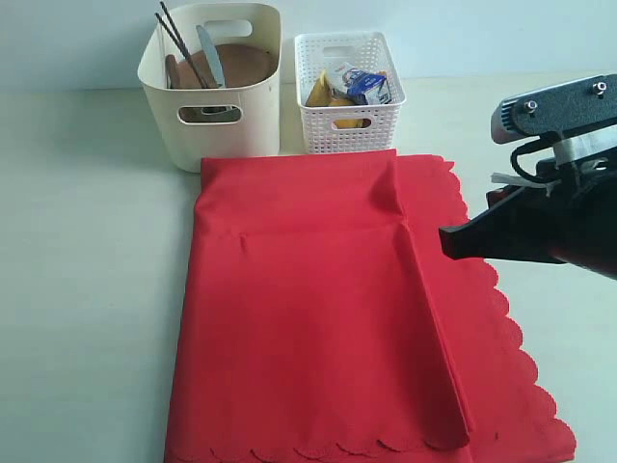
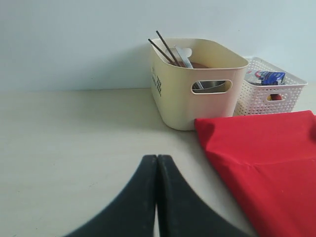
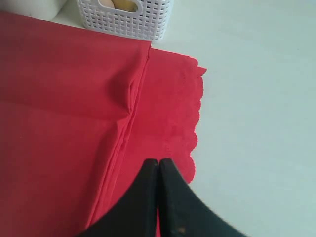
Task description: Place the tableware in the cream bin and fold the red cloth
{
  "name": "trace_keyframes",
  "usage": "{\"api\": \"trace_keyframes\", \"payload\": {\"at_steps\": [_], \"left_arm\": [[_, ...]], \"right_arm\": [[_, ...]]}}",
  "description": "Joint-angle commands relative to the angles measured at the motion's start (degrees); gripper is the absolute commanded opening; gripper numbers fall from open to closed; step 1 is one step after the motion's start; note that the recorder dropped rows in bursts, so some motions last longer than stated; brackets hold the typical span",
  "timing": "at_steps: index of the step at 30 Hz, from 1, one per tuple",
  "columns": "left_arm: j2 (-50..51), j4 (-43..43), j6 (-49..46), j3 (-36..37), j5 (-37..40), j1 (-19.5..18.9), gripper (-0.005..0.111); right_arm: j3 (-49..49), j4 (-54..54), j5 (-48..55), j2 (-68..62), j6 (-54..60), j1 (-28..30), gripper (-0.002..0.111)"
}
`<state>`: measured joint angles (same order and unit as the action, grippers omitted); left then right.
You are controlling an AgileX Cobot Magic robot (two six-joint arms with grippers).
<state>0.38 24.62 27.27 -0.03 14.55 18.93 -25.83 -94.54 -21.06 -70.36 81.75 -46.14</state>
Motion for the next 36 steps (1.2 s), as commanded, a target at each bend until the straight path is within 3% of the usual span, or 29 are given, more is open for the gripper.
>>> {"api": "trace_keyframes", "payload": {"at_steps": [1, 8, 16, 28, 36], "left_arm": [[-0.4, 0.5, -0.3, 0.0, 0.1, -0.1, 0.002], [-0.4, 0.5, -0.3, 0.0, 0.1, -0.9, 0.002], [-0.4, 0.5, -0.3, 0.0, 0.1, -5.1, 0.002], [-0.4, -2.2, -0.3, 0.0, 0.3, -5.9, 0.002], [-0.4, -4.2, -0.3, 0.0, 0.3, -10.9, 0.002]], "right_arm": [[0.2, 0.6, 0.2, -0.3, 0.0, 0.2, 0.000], [0.2, 0.6, 0.2, -0.3, -0.1, 0.2, 0.000], [0.2, 0.6, 0.2, -0.3, -0.9, 0.2, 0.000], [0.2, 0.6, 0.2, -0.3, -1.0, 0.2, 0.000], [0.2, 0.6, 0.2, -0.3, -1.0, 0.2, 0.000]]}}
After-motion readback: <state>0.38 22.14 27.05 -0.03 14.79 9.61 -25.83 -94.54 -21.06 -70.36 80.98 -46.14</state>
